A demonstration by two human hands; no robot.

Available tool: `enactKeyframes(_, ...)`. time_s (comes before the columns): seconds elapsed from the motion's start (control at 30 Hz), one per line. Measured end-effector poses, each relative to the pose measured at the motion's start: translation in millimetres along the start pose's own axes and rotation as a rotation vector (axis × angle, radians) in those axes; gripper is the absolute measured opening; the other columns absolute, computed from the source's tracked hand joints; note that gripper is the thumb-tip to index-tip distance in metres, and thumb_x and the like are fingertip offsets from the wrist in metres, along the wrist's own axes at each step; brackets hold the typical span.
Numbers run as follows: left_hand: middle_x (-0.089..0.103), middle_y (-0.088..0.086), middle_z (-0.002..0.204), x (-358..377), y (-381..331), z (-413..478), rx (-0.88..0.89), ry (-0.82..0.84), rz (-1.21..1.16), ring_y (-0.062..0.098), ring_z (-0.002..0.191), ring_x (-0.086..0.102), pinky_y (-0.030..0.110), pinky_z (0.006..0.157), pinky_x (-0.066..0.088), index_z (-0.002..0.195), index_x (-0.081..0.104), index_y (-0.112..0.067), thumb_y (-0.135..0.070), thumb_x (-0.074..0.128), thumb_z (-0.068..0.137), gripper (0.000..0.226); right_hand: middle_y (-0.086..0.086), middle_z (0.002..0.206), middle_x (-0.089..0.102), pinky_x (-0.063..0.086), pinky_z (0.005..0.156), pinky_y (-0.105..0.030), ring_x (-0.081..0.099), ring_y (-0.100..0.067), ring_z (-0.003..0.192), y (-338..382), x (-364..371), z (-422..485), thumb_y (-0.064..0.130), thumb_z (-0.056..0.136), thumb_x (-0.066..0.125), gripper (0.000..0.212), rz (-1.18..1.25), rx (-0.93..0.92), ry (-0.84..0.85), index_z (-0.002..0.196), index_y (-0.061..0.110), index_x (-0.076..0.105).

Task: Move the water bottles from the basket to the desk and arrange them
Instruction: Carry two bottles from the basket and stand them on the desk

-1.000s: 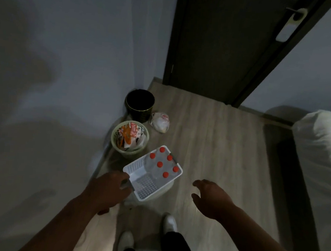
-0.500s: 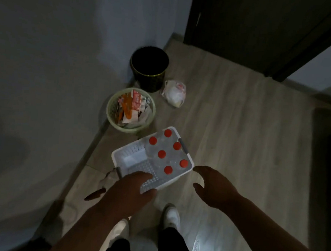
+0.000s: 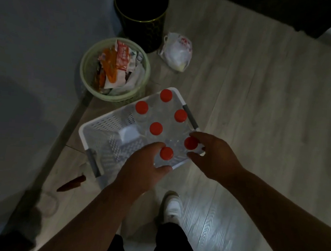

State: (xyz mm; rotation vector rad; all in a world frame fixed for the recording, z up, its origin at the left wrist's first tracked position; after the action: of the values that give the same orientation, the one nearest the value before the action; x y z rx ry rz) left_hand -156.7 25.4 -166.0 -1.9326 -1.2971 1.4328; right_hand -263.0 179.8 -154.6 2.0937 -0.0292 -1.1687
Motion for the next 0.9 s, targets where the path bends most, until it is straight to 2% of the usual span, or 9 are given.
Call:
enactKeyframes(0.07,0.064,-0.018,0.108,5,5,4,-0.016,-0.061,-0.007,-0.001,0.105,0.058,0.025,0.092,0.049,0.111,0.059,-0.032,-0.034,0.076,0.076,0.039,0.001,0.123,0.064,0.049,0.096,-0.028,0.060,-0.012,0.108,-3,4,5,0.025,0.081,0.076,0.053,0.032,0.004,-0.013,0.129,0.018,0.058)
enactKeyframes(0.2,0.064,-0.016,0.109,12,12,7,-0.008,-0.158,-0.036,0.001,0.105,0.058,0.022,0.092,0.047,0.110,0.060,-0.027,-0.032,0.078,0.076,0.039,0.015,0.110,0.058,0.035,0.083,-0.003,0.052,0.003,0.094,-10,11,12,0.023,0.077,0.079,0.049,0.080,0.037,-0.029,0.123,0.022,0.061)
enactKeyframes(0.27,0.066,-0.018,0.105,15,13,7,0.001,-0.188,-0.073,-0.001,0.102,0.059,0.022,0.090,0.047,0.106,0.062,-0.027,-0.030,0.077,0.076,0.033,0.021,0.102,0.056,0.035,0.076,0.002,0.051,0.010,0.085,-13,13,13,0.020,0.076,0.080,0.046,0.128,0.064,-0.035,0.118,0.024,0.063)
enactKeyframes(0.47,0.069,-0.015,0.091,14,10,8,0.070,-0.207,-0.114,0.004,0.094,0.065,0.036,0.086,0.054,0.091,0.064,-0.026,-0.026,0.076,0.079,0.017,0.031,0.086,0.053,0.036,0.076,-0.001,0.050,0.017,0.084,-15,15,14,0.017,0.077,0.079,0.039,0.199,0.091,-0.053,0.112,0.026,0.064)
enactKeyframes(0.57,0.070,-0.013,0.094,12,10,5,0.097,-0.228,-0.117,0.005,0.096,0.065,0.037,0.086,0.055,0.094,0.066,-0.022,-0.024,0.077,0.078,0.019,0.034,0.087,0.050,0.035,0.076,-0.001,0.049,0.018,0.083,-13,15,14,0.016,0.077,0.079,0.041,0.207,0.089,-0.053,0.112,0.029,0.064)
enactKeyframes(0.67,0.070,-0.013,0.096,6,7,-1,0.104,-0.265,-0.116,0.004,0.097,0.065,0.036,0.085,0.055,0.096,0.067,-0.020,-0.027,0.076,0.077,0.022,0.033,0.089,0.050,0.035,0.078,-0.001,0.050,0.011,0.084,-9,13,12,0.018,0.074,0.082,0.046,0.177,0.088,-0.064,0.116,0.027,0.065)
enactKeyframes(0.77,0.070,-0.013,0.100,-2,0,-9,0.116,-0.242,-0.115,0.007,0.100,0.065,0.037,0.086,0.055,0.101,0.067,-0.022,-0.030,0.075,0.078,0.025,0.031,0.087,0.052,0.037,0.077,-0.001,0.052,0.012,0.082,-2,7,6,0.018,0.075,0.081,0.042,0.172,0.079,-0.058,0.113,0.026,0.066)
enactKeyframes(0.83,0.070,-0.014,0.103,-10,-6,-15,0.117,-0.225,-0.120,0.008,0.104,0.064,0.037,0.087,0.054,0.105,0.067,-0.023,-0.028,0.076,0.078,0.028,0.028,0.090,0.055,0.042,0.083,-0.006,0.055,0.009,0.084,6,3,3,0.018,0.075,0.081,0.042,0.180,0.066,-0.048,0.113,0.026,0.066)
enactKeyframes(0.9,0.070,-0.014,0.104,-19,-12,-22,0.123,-0.225,-0.126,0.006,0.104,0.064,0.036,0.088,0.054,0.105,0.067,-0.023,-0.026,0.077,0.078,0.030,0.024,0.093,0.057,0.047,0.088,-0.017,0.058,0.001,0.090,14,-4,1,0.019,0.075,0.081,0.042,0.187,0.065,-0.045,0.114,0.026,0.066)
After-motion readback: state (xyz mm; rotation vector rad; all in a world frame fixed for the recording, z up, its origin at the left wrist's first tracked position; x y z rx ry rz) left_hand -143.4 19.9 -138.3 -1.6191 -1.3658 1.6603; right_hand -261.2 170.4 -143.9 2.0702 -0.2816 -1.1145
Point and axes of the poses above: each hand's wrist, its own z-axis towards the middle knuckle, its own x-axis out of the palm, y = z × x, the point moved 6 cm from there along z, towards the middle knuckle
